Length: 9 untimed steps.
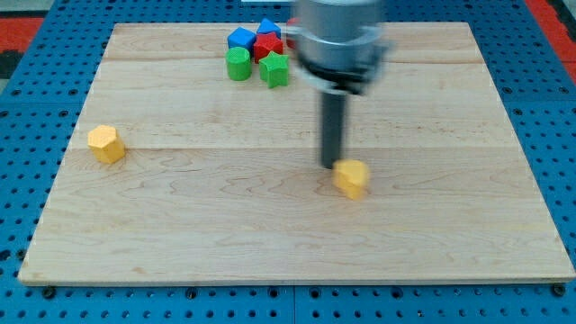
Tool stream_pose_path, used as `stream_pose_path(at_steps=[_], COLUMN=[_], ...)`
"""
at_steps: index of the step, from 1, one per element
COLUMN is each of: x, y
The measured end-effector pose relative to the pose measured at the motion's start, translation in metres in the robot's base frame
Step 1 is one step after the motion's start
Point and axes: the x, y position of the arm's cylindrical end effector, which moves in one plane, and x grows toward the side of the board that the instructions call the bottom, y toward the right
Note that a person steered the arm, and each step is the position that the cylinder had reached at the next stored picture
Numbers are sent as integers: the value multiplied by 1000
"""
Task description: Slide the yellow hexagon towards the bottom right
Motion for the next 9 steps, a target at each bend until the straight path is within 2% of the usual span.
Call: stream_pose_path(at_steps=[1, 2, 3, 4, 5, 6, 7, 8, 9], x=[39, -14, -51, -90, -79, -34, -34, 36, 43], y=[57, -15, -153, -250, -326, -367, -401, -358, -225])
